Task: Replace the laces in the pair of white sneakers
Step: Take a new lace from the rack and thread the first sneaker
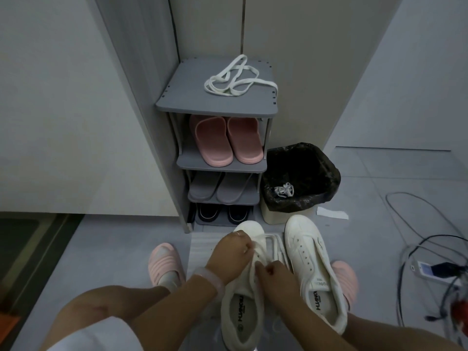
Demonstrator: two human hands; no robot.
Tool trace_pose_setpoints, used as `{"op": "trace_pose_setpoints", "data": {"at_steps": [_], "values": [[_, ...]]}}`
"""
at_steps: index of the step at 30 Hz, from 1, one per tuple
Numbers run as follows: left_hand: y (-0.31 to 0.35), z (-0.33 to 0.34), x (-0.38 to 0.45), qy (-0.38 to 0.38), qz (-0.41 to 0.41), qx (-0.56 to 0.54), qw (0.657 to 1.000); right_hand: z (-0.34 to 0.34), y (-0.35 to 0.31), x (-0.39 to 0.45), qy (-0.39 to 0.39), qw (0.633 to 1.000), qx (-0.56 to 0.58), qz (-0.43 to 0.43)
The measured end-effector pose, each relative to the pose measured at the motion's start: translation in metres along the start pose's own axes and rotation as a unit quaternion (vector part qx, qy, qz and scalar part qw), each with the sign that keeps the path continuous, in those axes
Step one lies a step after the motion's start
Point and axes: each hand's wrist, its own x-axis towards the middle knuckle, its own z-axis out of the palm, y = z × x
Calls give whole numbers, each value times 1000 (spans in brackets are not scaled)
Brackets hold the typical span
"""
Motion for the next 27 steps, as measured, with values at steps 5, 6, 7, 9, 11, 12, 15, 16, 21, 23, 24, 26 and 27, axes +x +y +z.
{"op": "trace_pose_setpoints", "data": {"at_steps": [5,6,7,9,11,12,15,16,21,23,24,26,27], "values": [[5,-13,-2,-44,-15,-200,979,-9,-20,0,-39,884,445,137],[6,-15,0,-32,-33,-236,971,-10,-23,2,-48,860,486,150],[7,-18,2,-21,-55,-282,958,-11,-25,4,-58,843,512,151],[9,-26,4,-15,-89,-376,922,-10,-27,6,-84,843,517,123],[11,-33,5,-12,-113,-445,888,-9,-27,5,-99,862,488,96],[12,-36,5,-7,-124,-470,874,-9,-26,6,-94,865,484,94],[13,-46,5,19,-137,-556,820,-7,-29,9,-72,851,509,108],[13,-52,6,29,-132,-586,799,-7,-31,11,-74,848,513,110],[1,-101,12,119,-131,-643,745,-24,-38,19,-32,829,554,68],[-10,-125,13,187,-144,-627,743,-47,-46,23,-7,791,612,22],[-17,-138,11,222,-146,-620,738,-59,-51,25,6,774,634,-6],[-31,-162,7,284,-144,-604,731,-85,-63,28,27,777,626,-65],[-37,-174,3,310,-143,-598,725,-97,-70,29,40,798,594,-95]]}}
